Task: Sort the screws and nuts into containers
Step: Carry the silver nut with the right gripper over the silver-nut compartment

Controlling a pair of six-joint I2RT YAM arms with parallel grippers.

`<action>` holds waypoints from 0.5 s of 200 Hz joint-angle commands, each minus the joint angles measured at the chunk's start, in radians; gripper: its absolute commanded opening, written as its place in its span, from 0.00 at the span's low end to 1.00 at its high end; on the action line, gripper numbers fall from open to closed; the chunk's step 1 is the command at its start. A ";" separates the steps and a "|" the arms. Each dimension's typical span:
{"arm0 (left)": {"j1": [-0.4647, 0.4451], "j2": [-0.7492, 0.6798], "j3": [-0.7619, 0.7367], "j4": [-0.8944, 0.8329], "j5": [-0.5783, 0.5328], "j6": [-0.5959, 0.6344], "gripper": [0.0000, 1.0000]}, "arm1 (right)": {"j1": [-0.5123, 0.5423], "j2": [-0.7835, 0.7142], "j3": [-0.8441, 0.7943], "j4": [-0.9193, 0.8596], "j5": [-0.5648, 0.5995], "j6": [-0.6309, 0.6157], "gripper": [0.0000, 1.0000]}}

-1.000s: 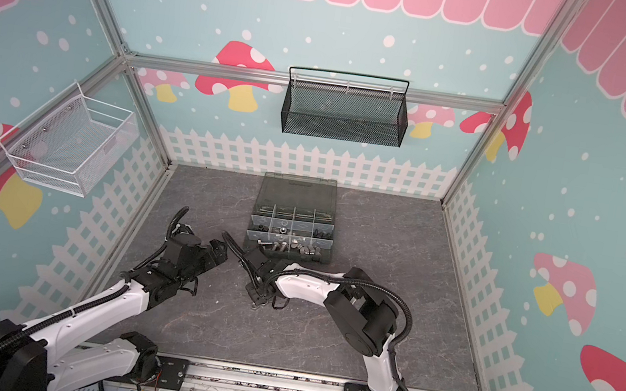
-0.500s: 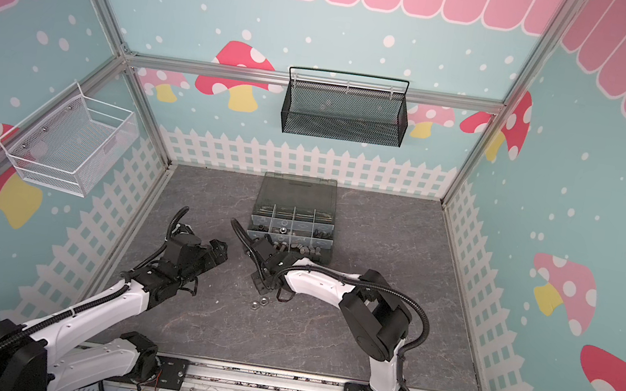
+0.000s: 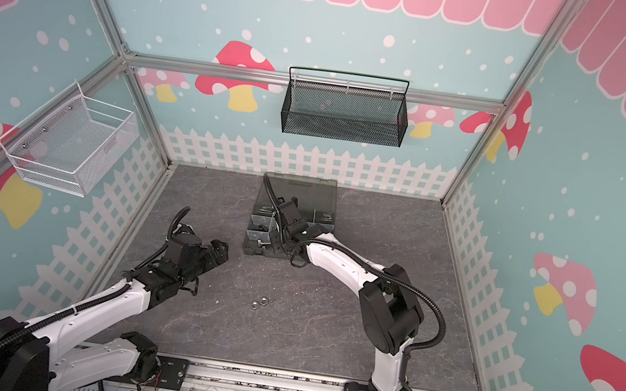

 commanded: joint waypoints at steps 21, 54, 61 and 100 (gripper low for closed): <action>0.007 0.015 0.006 0.024 0.007 -0.006 1.00 | -0.029 0.121 0.134 0.021 0.007 -0.056 0.00; 0.007 0.014 0.007 0.022 0.009 -0.005 1.00 | -0.052 0.205 0.225 0.018 -0.006 -0.067 0.00; 0.007 0.013 0.006 0.023 0.008 -0.004 1.00 | -0.056 0.222 0.242 0.017 -0.006 -0.069 0.00; 0.007 0.009 0.004 0.023 0.010 -0.008 1.00 | -0.068 0.306 0.322 0.005 -0.017 -0.073 0.00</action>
